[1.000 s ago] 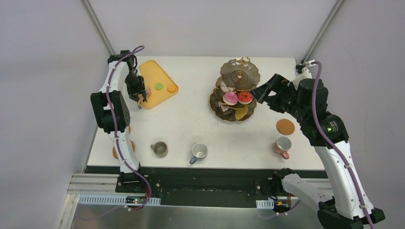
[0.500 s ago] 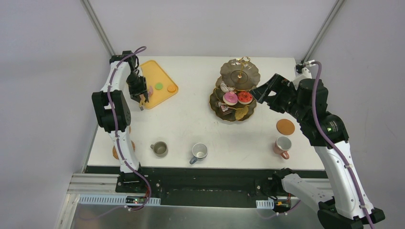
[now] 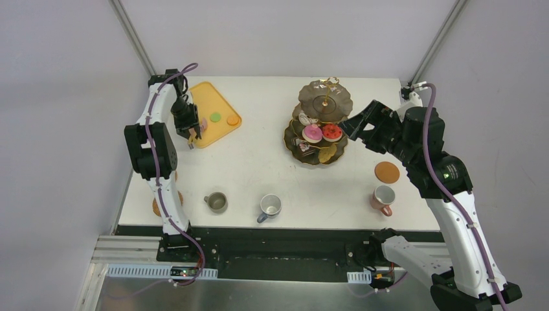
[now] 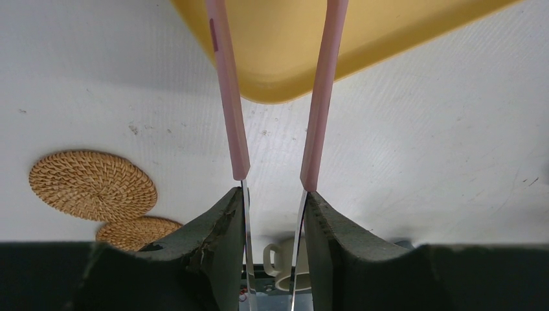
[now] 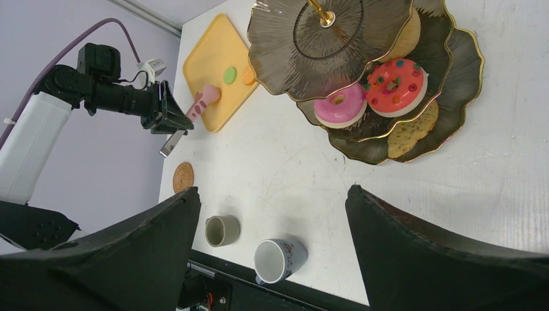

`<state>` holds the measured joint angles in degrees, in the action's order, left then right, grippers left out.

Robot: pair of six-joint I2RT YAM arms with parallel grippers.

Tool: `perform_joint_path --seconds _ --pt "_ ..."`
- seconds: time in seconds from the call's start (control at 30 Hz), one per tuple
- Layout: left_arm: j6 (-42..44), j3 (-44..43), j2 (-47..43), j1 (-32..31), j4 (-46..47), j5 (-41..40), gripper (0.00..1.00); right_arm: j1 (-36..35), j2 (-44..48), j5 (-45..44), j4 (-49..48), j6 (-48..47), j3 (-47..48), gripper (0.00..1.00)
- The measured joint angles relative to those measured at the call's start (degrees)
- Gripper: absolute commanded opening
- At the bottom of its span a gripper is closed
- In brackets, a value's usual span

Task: Serve the afternoon tea
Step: Pick up the desert from the tray.

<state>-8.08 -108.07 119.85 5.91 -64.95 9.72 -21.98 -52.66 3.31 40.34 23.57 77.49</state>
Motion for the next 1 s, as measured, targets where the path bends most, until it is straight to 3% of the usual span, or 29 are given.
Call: perform_joint_path --seconds 1.0 --pt "0.0 -3.1 3.5 -3.5 -0.6 -3.0 0.37 0.0 0.0 0.0 -0.2 0.2 -0.1 0.87"
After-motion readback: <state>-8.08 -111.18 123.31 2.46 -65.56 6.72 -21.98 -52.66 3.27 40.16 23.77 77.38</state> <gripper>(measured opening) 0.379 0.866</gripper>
